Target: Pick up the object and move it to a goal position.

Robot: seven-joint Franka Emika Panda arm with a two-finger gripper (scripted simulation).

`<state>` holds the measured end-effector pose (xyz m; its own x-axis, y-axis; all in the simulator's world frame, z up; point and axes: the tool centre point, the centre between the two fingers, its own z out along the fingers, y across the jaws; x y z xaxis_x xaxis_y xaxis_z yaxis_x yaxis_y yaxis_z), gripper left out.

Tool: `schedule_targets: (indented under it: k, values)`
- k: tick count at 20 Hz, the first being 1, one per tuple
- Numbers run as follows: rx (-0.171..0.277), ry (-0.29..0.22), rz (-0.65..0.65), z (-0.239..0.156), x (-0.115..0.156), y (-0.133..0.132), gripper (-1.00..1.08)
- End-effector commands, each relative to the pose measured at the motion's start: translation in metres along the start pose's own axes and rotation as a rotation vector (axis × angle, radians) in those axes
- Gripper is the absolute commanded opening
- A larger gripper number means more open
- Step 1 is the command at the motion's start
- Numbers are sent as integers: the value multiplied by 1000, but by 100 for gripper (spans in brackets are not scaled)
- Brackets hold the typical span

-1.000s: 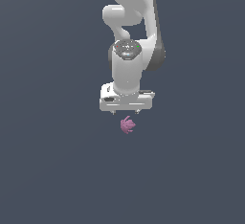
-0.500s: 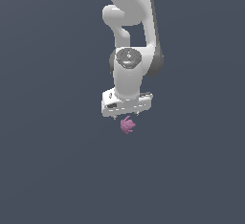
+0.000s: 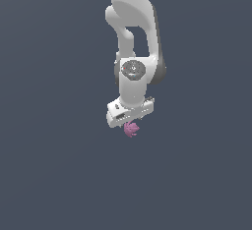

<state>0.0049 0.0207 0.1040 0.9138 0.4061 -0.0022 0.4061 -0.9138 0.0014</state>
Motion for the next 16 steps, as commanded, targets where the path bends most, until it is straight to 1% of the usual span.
schedule_targets:
  k: [1, 7, 12, 16]
  values:
    - [0, 1, -39, 6, 0, -1, 100]
    - [1, 2, -84, 12, 0, -3, 100]
    - [1, 2, -83, 14, 0, -3, 100]
    - [1, 2, -84, 26, -1, -3, 100]
